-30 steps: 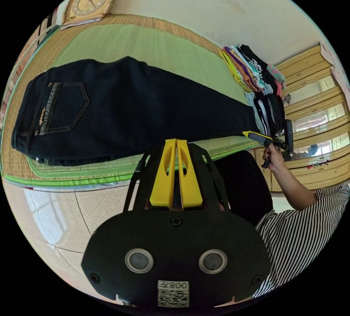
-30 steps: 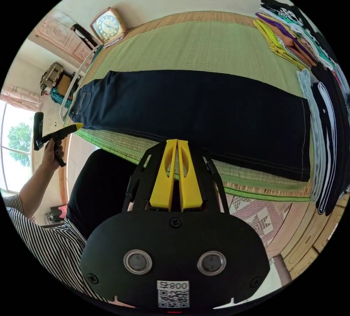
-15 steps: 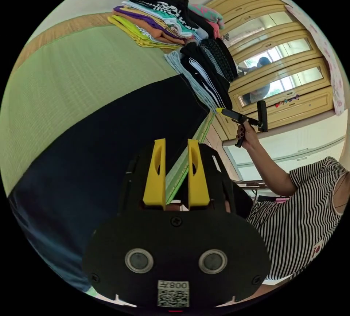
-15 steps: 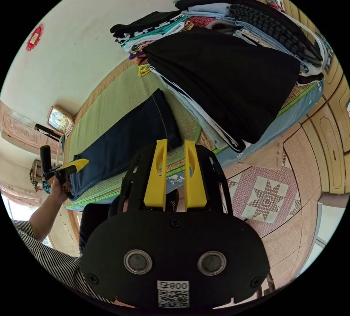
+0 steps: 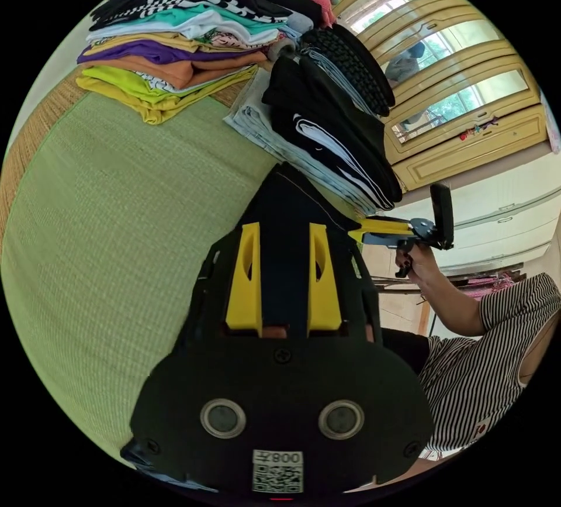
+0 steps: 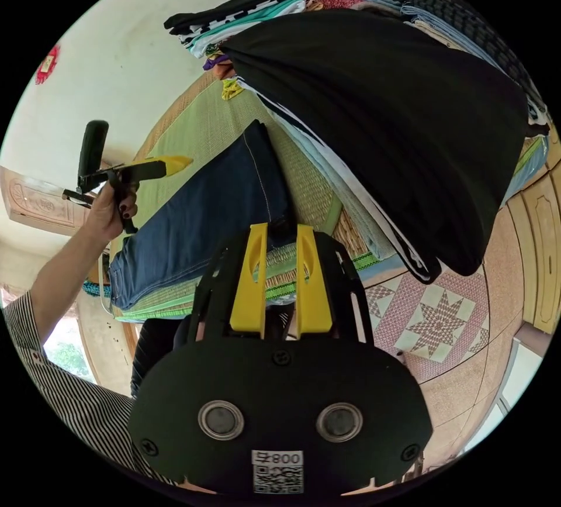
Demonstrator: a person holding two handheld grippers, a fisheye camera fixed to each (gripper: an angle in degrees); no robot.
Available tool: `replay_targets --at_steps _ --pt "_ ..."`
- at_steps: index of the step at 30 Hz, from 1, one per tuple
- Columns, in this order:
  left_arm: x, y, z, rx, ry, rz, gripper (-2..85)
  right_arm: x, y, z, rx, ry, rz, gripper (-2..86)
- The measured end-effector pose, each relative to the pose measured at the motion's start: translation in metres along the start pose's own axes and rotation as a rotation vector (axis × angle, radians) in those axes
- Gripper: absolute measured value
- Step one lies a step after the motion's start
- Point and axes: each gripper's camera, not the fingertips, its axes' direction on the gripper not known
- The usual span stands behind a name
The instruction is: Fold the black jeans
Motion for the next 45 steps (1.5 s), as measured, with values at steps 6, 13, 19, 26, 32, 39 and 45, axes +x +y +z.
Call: replay_targets --at_steps 6,13,19,26,32,39,45 --pt "0.017 -0.096 0.004 -0.099 -0.044 0.069 12.3 0.047 -0.003 0.008 0.01 -0.043 0.018 8.5" --pt "0.047 -0.153 0.003 -0.227 -0.185 0.153 4.6 0.094 -0.006 0.017 0.023 -0.083 0.034 7.8" --pt "0.066 -0.175 -0.022 -0.229 -0.173 0.131 1.4 0.133 -0.008 0.021 0.006 -0.179 0.076 6.4" --pt "0.086 -0.183 -0.071 -0.204 -0.151 0.152 0.9 0.161 -0.002 0.012 0.05 -0.274 0.092 4.7" --pt "0.096 -0.172 -0.118 -0.144 -0.122 0.148 0.8 0.164 -0.002 -0.007 0.091 -0.311 0.042 3.6" --pt "0.105 -0.139 -0.187 -0.041 -0.109 0.172 0.8 0.141 0.0 -0.038 0.162 -0.354 -0.074 3.0" --pt "0.107 -0.085 -0.257 0.081 -0.109 0.175 0.6 0.094 0.0 -0.064 0.213 -0.383 -0.228 2.8"
